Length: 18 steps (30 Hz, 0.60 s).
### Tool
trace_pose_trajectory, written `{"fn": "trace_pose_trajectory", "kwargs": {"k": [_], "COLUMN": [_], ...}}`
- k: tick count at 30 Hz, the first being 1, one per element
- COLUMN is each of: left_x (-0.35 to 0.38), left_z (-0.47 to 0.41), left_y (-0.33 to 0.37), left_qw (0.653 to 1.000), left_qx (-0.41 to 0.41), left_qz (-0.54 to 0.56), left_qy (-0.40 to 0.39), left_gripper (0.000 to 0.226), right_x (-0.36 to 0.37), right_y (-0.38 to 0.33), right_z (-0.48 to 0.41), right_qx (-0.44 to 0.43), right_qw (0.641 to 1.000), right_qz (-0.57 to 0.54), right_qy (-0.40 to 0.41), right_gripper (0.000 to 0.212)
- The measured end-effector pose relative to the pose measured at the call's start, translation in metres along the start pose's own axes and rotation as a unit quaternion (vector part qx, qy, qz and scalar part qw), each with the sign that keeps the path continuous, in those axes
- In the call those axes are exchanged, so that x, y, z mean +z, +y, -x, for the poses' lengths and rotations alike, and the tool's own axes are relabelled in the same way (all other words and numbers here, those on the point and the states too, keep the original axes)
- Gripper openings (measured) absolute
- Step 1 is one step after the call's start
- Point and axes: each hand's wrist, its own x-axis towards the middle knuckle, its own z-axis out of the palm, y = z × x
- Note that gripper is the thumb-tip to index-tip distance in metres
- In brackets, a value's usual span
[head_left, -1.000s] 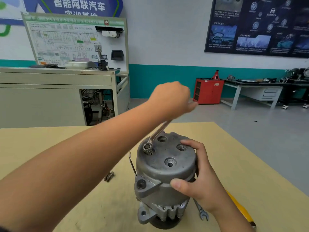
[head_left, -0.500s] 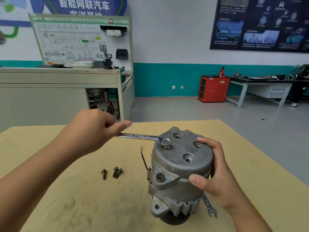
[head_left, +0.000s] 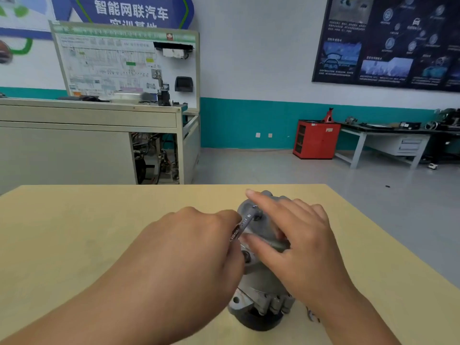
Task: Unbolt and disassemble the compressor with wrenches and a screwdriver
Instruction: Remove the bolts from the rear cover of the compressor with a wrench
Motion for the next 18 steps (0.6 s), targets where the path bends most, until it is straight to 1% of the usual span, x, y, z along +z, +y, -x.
{"fn": "trace_pose_trajectory", "kwargs": {"k": [2, 5, 6, 8, 9, 11, 13, 16, 18], "left_x": [-0.002, -0.001, 0.0, 0.003, 0.007, 0.022, 0.042, 0.066, 0.074], "left_z": [-0.003, -0.006, -0.006, -0.009, -0.011, -0.019, -0.031, -0.049, -0.059], "left_y": [0.013, 0.024, 0.025, 0.021, 0.016, 0.001, -0.01, -0.019, -0.024], "left_qw": [0.999, 0.993, 0.987, 0.962, 0.945, 0.91, 0.886, 0.885, 0.865], "left_qx": [0.016, 0.067, 0.091, 0.118, 0.114, 0.067, 0.008, -0.048, -0.064], "left_qz": [0.024, 0.084, 0.122, 0.246, 0.307, 0.406, 0.458, 0.463, 0.496], "left_qy": [0.026, 0.052, 0.048, 0.021, 0.014, 0.051, 0.07, 0.012, -0.034], "left_gripper": [0.051, 0.052, 0.054, 0.053, 0.051, 0.05, 0.048, 0.058, 0.053], "right_x": [0.003, 0.003, 0.002, -0.002, -0.004, -0.006, -0.006, -0.008, -0.009], "right_y": [-0.007, -0.005, -0.002, 0.005, 0.007, 0.01, 0.014, 0.019, 0.024], "right_z": [-0.009, -0.012, -0.011, -0.008, -0.007, -0.005, -0.004, -0.006, -0.009], "right_qx": [-0.019, -0.007, 0.006, 0.033, 0.055, 0.127, 0.196, 0.23, 0.248], "right_qw": [0.999, 0.998, 0.997, 0.992, 0.988, 0.97, 0.945, 0.921, 0.91], "right_qz": [-0.027, -0.063, -0.077, -0.117, -0.143, -0.206, -0.262, -0.314, -0.331], "right_qy": [-0.002, -0.005, -0.007, -0.016, -0.02, -0.022, -0.019, -0.02, -0.027], "right_gripper": [0.035, 0.015, 0.009, 0.005, 0.008, 0.017, 0.021, 0.021, 0.03]}}
